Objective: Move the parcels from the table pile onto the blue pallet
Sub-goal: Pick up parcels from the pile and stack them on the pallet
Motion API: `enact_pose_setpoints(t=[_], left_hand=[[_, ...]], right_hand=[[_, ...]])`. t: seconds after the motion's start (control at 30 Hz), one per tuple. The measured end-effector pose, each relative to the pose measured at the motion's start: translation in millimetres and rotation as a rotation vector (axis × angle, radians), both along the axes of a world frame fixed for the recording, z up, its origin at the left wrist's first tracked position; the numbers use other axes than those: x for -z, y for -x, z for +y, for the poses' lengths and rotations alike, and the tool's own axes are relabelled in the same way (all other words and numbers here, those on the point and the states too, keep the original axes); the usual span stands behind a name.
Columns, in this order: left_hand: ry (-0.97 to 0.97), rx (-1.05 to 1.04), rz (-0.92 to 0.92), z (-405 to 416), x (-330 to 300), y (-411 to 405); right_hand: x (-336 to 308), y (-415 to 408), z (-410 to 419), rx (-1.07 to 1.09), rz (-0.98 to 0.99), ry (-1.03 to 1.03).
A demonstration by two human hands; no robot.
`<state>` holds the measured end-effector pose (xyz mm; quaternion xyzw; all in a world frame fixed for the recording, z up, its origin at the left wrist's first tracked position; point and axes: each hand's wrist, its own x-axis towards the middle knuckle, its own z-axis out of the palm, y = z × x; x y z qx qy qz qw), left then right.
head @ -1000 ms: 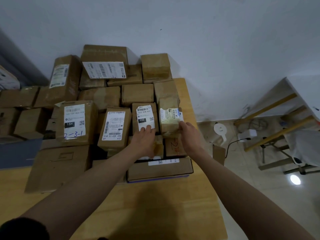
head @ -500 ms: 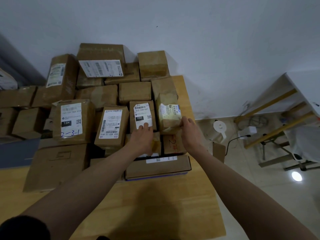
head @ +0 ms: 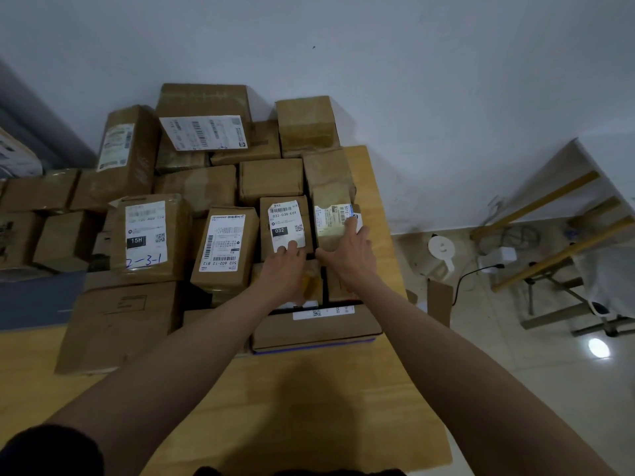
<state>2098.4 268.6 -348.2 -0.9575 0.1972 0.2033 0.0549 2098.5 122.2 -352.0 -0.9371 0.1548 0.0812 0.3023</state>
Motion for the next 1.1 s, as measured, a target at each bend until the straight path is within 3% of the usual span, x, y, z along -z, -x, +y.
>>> enact_pose_setpoints(t=[0.4, 0.63, 0.83, 1.1], left_hand=[[0.071, -0.027, -0.022, -4.3, -0.4, -0.2], [-0.03, -0.003, -0.065, 0.8, -14.0, 12.1], [-0.138, 0.072, -0.002, 12.0, -18.6, 43.5], [-0.219, 0.04, -0.009, 32.4, 20.6, 92.7]], right_hand=[[-0.1, 11.0, -24.7, -0.101, -0.004, -0.038], [-6.7, 32.8, -36.9, -0.205, 0.226, 0.264], [5.3, 73.6, -38.6, -0.322, 0.405, 0.304], [40.0, 110.2, -21.0, -0.3, 0.382, 0.438]])
